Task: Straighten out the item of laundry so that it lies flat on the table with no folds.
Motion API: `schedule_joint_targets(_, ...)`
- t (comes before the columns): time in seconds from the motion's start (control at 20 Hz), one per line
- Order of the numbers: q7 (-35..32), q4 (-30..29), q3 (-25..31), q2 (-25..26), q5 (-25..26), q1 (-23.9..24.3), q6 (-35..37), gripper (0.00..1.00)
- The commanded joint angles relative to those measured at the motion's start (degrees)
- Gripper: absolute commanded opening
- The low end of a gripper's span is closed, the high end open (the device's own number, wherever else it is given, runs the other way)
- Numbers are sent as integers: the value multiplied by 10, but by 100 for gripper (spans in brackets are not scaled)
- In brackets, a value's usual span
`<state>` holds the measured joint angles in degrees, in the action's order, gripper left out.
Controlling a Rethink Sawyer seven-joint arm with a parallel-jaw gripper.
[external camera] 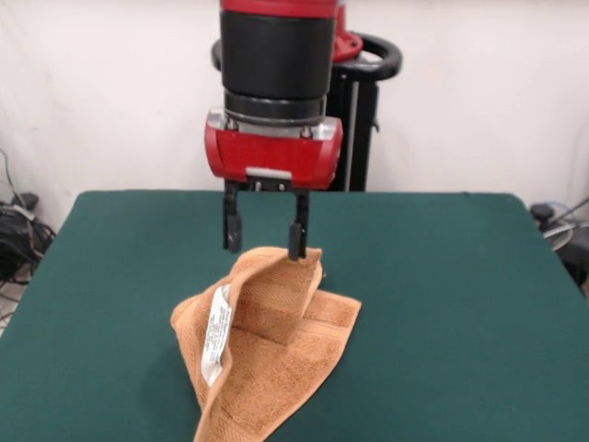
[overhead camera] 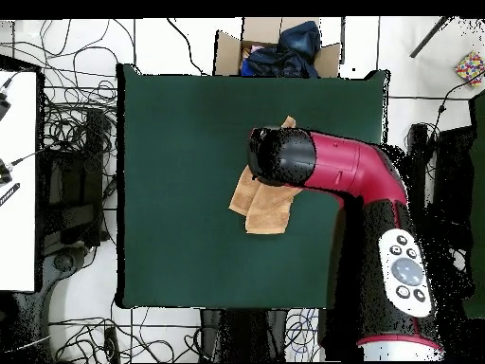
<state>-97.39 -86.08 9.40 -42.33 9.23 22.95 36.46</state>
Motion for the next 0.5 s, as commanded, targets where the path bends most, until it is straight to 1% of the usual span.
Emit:
schedule_joint_targets(0.05, -146, -62, -25, 15, -29, -19, -23, 100)
schedule_joint_targets(0.5, -154, -71, -40, 14, -41, -35, -34, 100)
